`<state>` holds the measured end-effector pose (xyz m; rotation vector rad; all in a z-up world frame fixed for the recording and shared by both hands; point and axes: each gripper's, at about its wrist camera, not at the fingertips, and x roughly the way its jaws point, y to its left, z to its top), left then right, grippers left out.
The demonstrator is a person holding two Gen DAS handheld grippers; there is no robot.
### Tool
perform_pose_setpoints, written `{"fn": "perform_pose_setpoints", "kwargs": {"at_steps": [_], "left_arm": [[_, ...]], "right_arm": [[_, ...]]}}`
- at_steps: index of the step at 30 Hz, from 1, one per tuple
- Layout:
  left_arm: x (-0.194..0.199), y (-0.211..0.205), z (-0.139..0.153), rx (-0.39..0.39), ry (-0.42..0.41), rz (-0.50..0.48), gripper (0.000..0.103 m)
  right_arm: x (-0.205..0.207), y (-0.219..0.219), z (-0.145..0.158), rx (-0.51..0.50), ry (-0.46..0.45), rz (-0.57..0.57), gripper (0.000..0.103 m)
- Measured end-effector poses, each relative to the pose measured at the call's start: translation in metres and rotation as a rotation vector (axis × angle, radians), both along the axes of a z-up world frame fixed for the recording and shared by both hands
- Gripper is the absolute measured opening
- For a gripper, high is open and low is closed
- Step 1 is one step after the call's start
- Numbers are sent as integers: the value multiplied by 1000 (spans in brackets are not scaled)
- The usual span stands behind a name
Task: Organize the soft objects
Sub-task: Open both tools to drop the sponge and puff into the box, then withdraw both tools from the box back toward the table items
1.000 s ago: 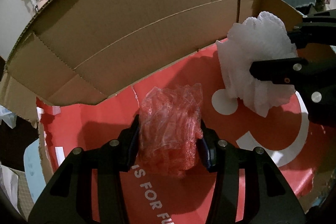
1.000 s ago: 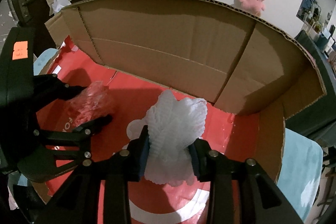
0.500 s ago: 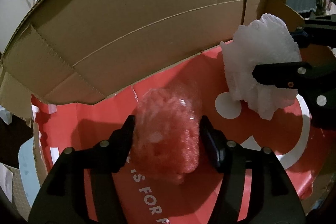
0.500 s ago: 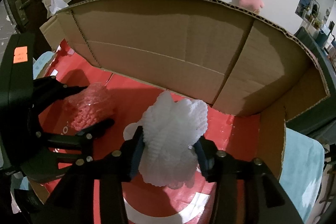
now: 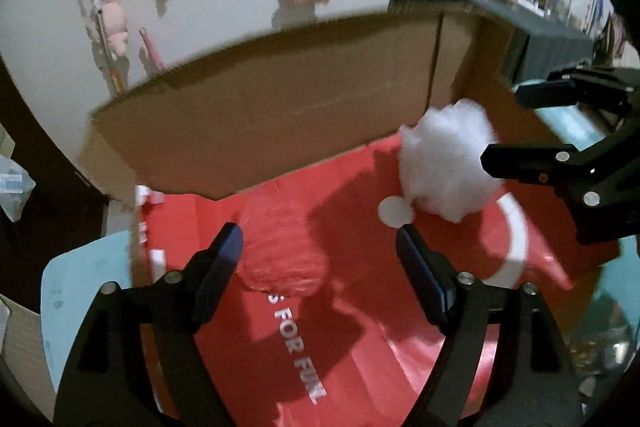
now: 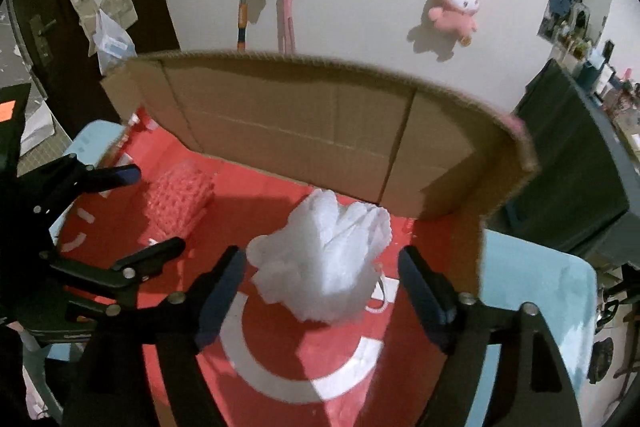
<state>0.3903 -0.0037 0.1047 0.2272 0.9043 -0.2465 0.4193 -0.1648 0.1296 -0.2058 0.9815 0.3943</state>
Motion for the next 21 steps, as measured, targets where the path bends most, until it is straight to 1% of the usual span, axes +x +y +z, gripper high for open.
{"fn": "perform_pose_setpoints", "kwargs": {"at_steps": [2, 4, 5, 6, 7, 9, 11, 12, 13, 17, 21], "left_arm": [[-14, 0, 11, -20, -29, 6, 80], [-34, -2, 30, -47, -60, 13, 87], [-41, 2, 43, -58, -73, 15, 88], [-48, 4, 48, -68, -86, 18, 90], [-57, 3, 63, -79, -111, 21, 90], [-82, 1, 74, -87, -157, 23, 90], [-98, 6, 86, -94, -195, 22, 94], [-112, 8, 93, -106, -219, 22, 96], [-120, 6, 98, -113, -235, 25, 96], [-163, 6, 111, -126, -305, 23, 96], [-204, 3, 115, -148, -352, 15, 96]], "right_arm": [[-13, -3, 17, 12, -30, -4, 86], [-29, -7, 32, 21, -61, -9, 92], [-39, -8, 42, 25, -84, -11, 94], [-51, -10, 52, 29, -110, -11, 96], [-63, -12, 60, 36, -134, -11, 98], [-85, -17, 76, 55, -175, -13, 100], [-109, -22, 90, 71, -214, -14, 102], [-121, -23, 96, 78, -235, -14, 102], [-137, -27, 103, 83, -264, -14, 103], [-188, -38, 121, 92, -352, -13, 103], [-232, -47, 126, 113, -410, -24, 103]]}}
